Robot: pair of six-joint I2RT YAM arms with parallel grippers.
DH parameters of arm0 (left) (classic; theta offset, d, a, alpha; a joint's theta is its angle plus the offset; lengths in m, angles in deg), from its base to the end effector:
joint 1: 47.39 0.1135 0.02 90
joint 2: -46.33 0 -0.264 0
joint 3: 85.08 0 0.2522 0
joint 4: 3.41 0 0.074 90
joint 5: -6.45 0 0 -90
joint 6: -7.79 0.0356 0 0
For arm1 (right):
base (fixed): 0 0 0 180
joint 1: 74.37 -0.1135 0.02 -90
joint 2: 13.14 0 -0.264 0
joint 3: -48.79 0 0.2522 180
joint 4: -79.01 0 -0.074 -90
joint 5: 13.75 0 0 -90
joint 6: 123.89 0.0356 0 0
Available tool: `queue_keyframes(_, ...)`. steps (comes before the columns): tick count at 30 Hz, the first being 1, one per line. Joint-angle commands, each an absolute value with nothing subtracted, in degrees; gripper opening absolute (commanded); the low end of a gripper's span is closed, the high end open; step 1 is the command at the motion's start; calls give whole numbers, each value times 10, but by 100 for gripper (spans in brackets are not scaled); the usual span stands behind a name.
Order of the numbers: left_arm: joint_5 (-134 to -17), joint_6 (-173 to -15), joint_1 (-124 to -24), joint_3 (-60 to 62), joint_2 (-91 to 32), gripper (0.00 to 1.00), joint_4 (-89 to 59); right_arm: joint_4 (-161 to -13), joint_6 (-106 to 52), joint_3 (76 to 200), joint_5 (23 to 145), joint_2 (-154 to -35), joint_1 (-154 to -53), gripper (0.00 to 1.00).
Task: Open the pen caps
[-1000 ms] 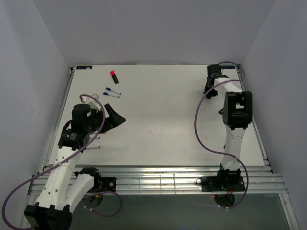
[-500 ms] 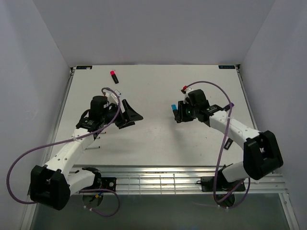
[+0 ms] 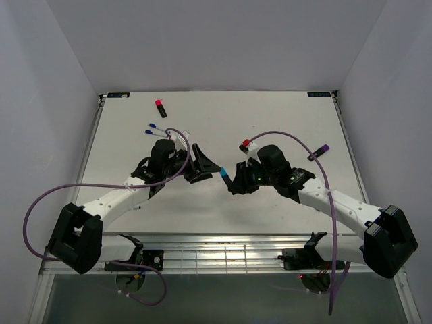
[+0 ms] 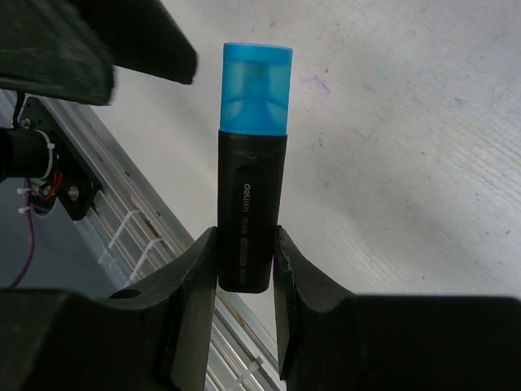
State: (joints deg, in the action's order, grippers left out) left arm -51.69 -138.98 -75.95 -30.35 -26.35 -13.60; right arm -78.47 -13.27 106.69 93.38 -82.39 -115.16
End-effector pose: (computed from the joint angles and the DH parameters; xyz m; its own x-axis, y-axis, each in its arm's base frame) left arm 0.2310 -0.1471 0.2386 -0.9086 -0.3143 -0.2750 0.1000 0.4755 -0.8740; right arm 0.1926 0.1800 0.2505 -0.6800 -0.1422 -0.7193 -0.6090 0.6559 0.4460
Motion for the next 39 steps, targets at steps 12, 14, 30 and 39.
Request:
queue_keyframes(12,-589,-1436,-776,-320,-272,61,-109,-842,-92,1067,909,-813,-1227,8)
queue_keyframes(14,-592,-1438,-778,-319,-273,57,-113,-842,-92,1069,896,-813,-1231,8)
queue_keyframes(30,-613,-1449,-797,-326,-272,49,-129,-860,-83,1088,862,-837,-1242,8)
queue_keyframes(39,-618,-1447,-798,-318,-282,35,-130,-865,-83,1082,862,-841,-1246,8)
